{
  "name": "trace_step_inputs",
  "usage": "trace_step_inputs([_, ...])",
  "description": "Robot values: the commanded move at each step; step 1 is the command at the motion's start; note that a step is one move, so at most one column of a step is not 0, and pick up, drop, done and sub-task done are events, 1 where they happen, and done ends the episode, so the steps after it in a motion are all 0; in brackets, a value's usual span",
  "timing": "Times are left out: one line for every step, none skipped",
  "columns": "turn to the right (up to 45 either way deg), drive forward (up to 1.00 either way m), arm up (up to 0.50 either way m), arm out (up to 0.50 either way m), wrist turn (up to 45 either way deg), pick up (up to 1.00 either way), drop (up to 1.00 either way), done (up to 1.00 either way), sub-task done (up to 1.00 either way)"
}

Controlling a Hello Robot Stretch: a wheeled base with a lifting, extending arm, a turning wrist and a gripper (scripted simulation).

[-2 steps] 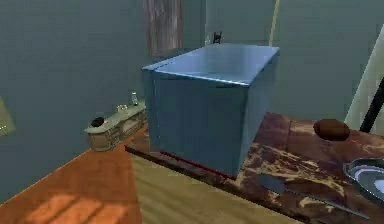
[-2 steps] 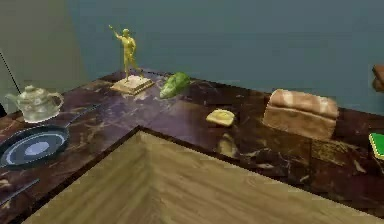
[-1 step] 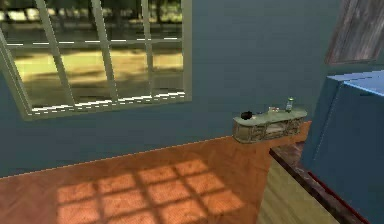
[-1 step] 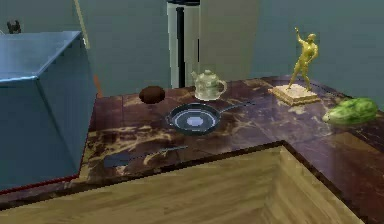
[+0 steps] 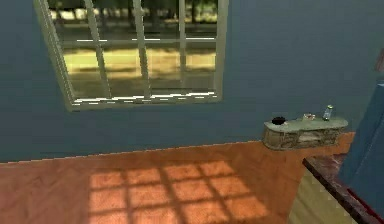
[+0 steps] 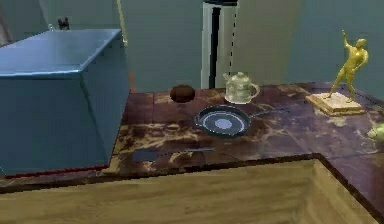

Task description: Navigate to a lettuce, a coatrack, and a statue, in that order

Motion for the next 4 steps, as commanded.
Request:
trace_step_inputs([0.0,0.75,0.00,0.00,0.0,0.00,0.00,0.00,0.00])
trace_step_inputs([27.0,0.00,0.00,0.00,0.0,0.00,0.00,0.00,0.00])
trace_step_inputs([0.0,0.55,0.00,0.00,0.0,0.00,0.00,0.00,0.00])
trace_step_inputs([45.0,0.00,0.00,0.00,0.0,0.00,0.00,0.00,0.00])
